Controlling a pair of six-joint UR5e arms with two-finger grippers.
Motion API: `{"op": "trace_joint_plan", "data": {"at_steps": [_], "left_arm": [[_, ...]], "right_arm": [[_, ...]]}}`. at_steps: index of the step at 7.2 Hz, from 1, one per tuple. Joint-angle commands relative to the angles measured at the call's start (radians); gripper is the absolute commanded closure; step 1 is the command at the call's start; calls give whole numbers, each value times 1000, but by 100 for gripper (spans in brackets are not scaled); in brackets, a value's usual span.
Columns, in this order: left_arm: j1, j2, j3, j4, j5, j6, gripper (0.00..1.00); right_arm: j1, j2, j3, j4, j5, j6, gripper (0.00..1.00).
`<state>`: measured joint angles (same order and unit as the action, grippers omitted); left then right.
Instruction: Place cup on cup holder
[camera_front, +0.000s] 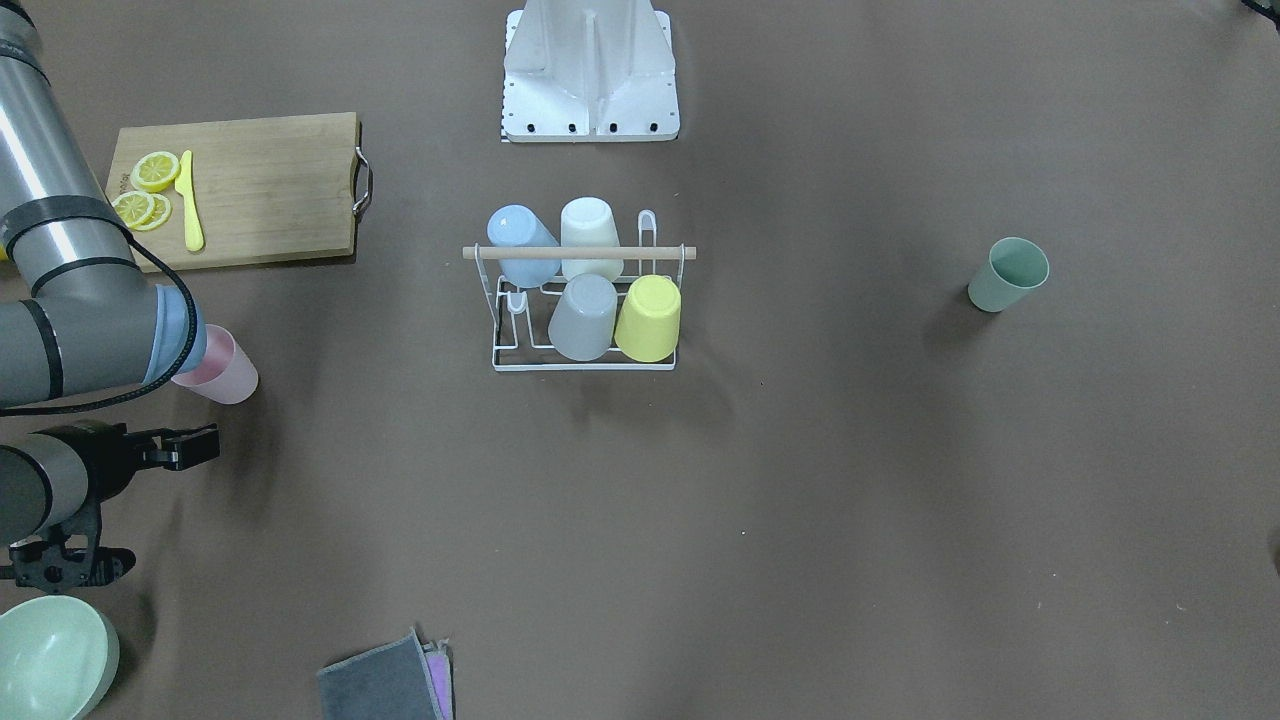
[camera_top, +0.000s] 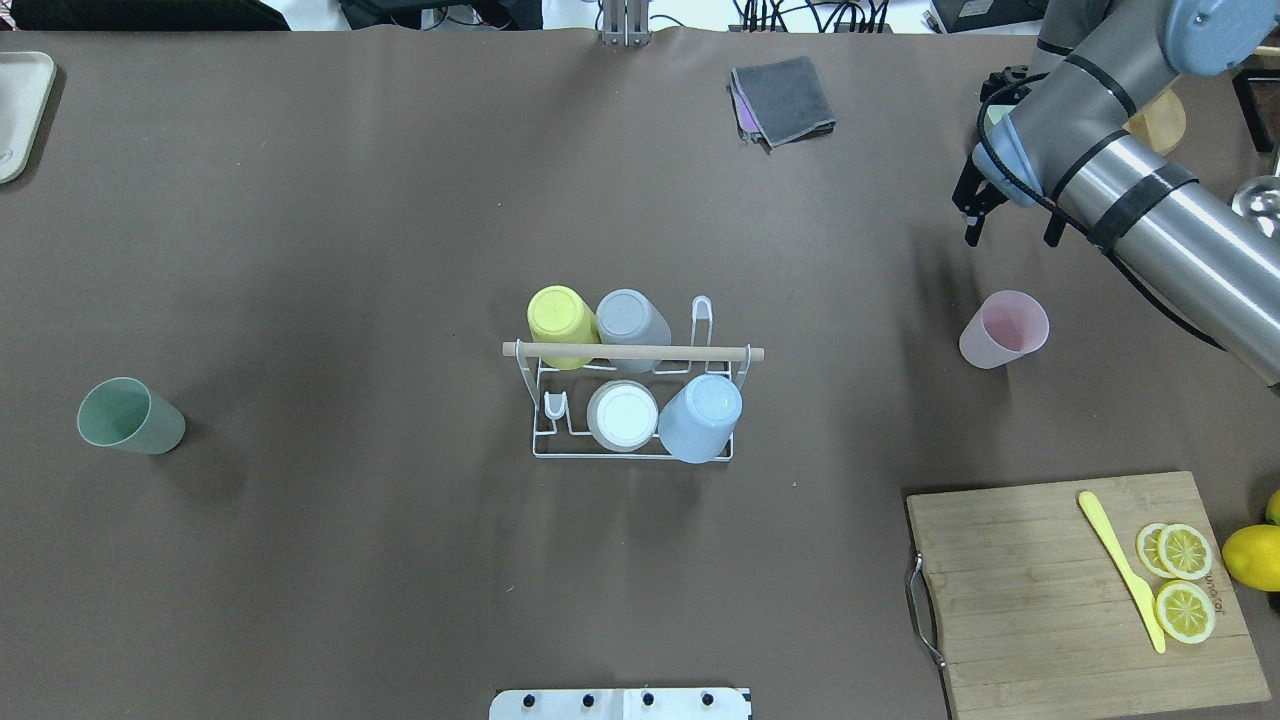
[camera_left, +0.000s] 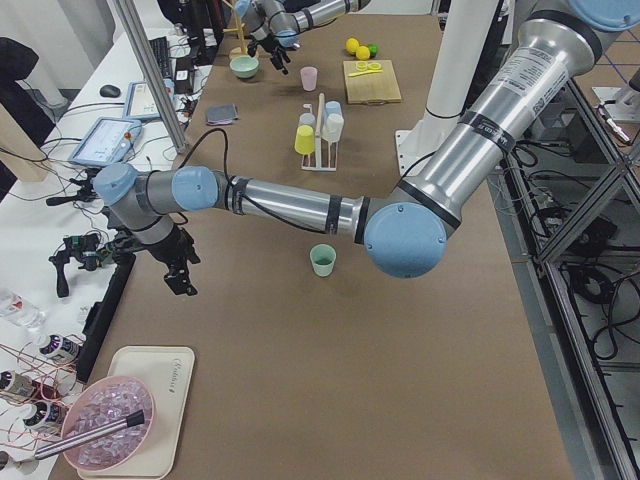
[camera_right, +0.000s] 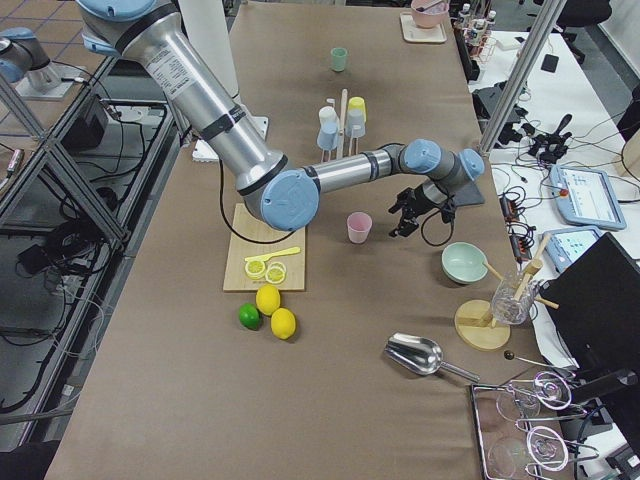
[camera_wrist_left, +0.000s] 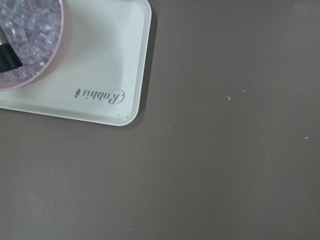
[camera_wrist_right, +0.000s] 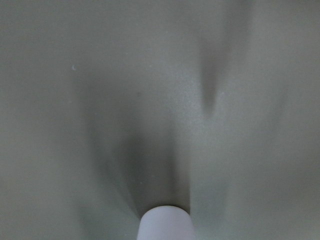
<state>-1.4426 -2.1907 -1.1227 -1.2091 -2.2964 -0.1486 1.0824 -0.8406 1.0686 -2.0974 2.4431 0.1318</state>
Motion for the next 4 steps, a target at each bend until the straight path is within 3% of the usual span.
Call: {"op": "trace_joint_plan", "data": {"at_steps": [1,4], "left_arm": [[100,-7,-11,147,17,4,3],[169,-36,-39,337,3,81,3]], "right_arm": [[-24,12,-48,-39,-18,-160,0],[-48,24,-65,-82,-10,-167,1]]}}
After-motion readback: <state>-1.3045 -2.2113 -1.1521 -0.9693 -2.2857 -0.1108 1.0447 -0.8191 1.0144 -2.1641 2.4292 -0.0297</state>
